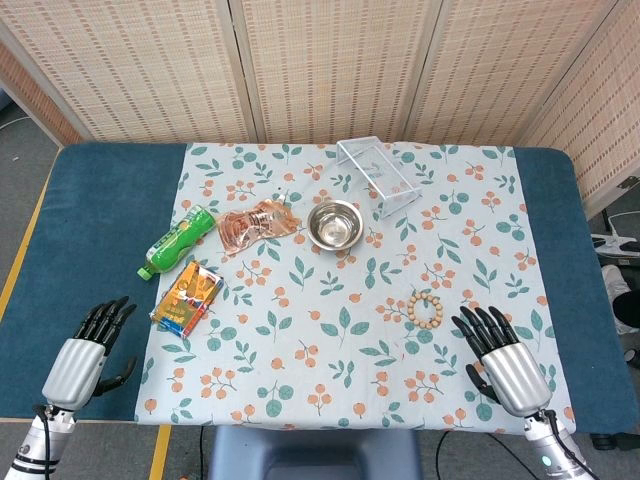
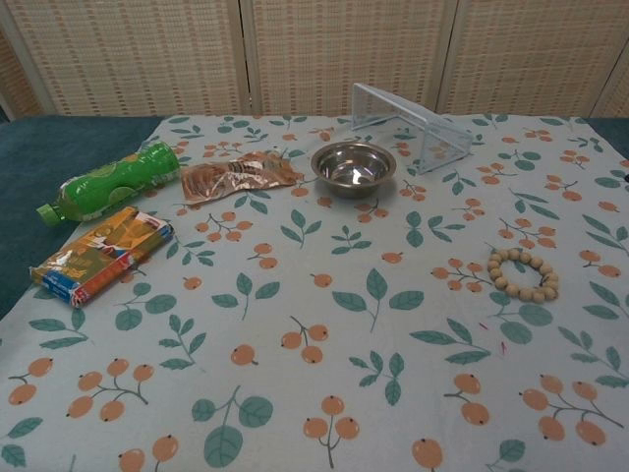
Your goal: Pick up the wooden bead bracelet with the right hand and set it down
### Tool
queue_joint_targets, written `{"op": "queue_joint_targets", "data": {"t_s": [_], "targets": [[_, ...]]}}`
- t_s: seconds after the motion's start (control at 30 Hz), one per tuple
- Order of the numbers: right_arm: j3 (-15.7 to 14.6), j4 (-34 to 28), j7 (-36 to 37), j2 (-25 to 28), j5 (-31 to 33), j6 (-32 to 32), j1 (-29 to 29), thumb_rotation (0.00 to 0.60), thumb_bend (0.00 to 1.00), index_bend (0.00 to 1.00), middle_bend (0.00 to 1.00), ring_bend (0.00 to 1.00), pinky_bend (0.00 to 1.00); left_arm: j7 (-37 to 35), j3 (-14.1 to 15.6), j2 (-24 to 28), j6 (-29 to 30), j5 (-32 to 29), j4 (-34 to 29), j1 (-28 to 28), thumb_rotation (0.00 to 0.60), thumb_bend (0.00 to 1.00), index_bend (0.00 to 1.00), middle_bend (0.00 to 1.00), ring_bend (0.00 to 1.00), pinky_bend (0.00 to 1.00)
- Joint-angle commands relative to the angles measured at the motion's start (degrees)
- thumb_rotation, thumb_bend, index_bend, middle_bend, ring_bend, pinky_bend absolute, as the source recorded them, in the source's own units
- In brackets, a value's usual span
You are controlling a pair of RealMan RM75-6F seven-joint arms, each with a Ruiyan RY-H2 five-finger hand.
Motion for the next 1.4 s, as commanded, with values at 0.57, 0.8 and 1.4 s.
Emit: {"op": "queue_joint_targets", "data": {"t_s": [0.57, 0.8, 1.4], "targets": [[5.0, 9.5, -5.5, -5.0, 4.3, -14.6, 10.5, 0.6, 0.34, 0.14, 0.18, 0.0, 0.0, -2.5, -2.2, 0.2, -2.9, -2.3, 1.0, -0.2, 0.6, 0.43, 0.0, 0.0, 0.0, 0.09], [5.0, 14.1, -5.4, -7.2, 6.6, -22.4, 15.3, 0.6, 0.34, 0.23, 0.23, 0.0, 0.0, -2.2, -2.7, -0.2, -3.3, -2.5, 1.5, -0.2, 0.6, 0.43, 0.0, 0.0, 0.0, 0.09], [3.7, 21.3, -4.8, -11.2, 9.0, -25.8, 18.3, 0.6, 0.34, 0.35, 0.32, 0.0, 0.0, -1.3, -2.7, -0.9, -4.7, -2.3, 2.0, -0.4, 0.6, 0.44, 0.0, 0.0, 0.0, 0.09]]}}
